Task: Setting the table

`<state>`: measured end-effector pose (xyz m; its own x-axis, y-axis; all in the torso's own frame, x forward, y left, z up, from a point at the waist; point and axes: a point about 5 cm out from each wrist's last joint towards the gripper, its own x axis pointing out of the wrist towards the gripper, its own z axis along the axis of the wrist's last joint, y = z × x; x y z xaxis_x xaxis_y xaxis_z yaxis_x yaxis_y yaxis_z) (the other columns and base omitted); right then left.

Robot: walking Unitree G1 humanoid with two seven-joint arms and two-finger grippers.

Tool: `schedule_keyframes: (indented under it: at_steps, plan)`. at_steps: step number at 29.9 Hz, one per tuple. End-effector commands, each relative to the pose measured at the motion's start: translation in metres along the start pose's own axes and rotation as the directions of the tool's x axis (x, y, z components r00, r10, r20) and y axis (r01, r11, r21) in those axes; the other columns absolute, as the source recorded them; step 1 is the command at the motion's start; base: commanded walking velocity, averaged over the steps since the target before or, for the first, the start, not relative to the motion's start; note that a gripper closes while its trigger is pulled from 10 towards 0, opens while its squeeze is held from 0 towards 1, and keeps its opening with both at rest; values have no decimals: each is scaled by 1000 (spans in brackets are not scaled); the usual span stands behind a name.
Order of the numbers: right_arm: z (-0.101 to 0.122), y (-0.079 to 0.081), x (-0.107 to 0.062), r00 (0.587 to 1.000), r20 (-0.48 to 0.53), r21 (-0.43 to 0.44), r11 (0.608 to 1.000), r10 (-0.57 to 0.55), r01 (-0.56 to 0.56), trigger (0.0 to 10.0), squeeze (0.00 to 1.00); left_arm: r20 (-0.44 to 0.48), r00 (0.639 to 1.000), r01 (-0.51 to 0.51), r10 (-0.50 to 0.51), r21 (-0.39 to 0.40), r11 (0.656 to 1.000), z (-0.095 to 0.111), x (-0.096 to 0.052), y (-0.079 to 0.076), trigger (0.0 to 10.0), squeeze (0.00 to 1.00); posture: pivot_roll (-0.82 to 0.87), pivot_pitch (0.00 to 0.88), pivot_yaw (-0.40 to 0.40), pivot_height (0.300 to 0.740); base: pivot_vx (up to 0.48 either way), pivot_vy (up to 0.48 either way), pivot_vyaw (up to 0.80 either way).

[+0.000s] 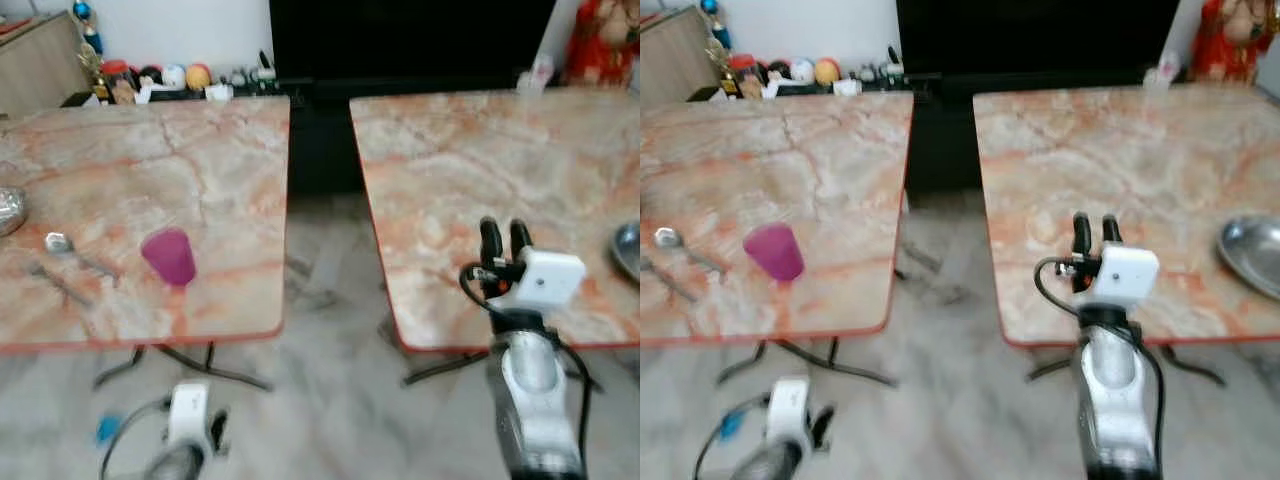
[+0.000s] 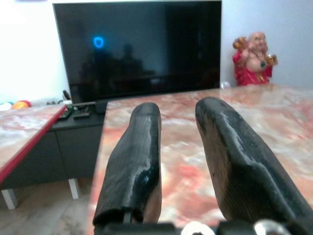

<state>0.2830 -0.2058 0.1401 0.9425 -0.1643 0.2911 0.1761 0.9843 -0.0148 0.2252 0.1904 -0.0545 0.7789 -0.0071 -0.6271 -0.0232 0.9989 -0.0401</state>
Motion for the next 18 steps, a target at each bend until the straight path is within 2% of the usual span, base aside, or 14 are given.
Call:
schedule_keyframes:
  at_steps: [1,4,18]
  plan:
    - [7,10,4,999,29,13,1000,28,-28,10000,0,-16,1000,-27,27,-4,1000,-5,-3,10,10000,0,10,9,8,736,0,480,800]
    - [8,10,5,999,33,15,999,29,-30,10000,0,-23,999,-29,29,-5,1000,-6,-3,10,10000,0,10,11,8,736,0,480,710]
    - [8,12,6,999,33,37,999,29,-30,10000,0,-45,998,-37,37,-9,999,-11,-5,12,10000,0,18,5,7,736,0,480,0]
